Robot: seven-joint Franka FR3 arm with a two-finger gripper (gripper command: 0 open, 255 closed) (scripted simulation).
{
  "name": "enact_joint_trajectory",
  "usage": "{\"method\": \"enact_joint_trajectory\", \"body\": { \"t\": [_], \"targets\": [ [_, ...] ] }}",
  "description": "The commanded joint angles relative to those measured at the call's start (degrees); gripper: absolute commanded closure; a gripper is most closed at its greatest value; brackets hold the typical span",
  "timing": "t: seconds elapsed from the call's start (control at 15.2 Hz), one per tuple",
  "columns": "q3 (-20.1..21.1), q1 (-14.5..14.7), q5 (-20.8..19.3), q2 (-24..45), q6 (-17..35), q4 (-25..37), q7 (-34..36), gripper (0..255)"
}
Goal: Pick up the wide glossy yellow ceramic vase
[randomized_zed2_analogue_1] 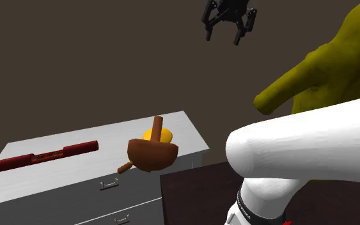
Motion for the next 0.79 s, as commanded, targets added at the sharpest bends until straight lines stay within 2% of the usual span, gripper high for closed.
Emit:
{"method": "enact_joint_trajectory", "body": {
  "t": [0.0, 0.73],
  "targets": [
    [0.00, 0.00, 0.00, 0.00, 0.00, 0.00, 0.00, 0],
    [-2.79, 0.47, 12.95, 29.65, 0.83, 9.09, 8.75, 0]
  ]
}}
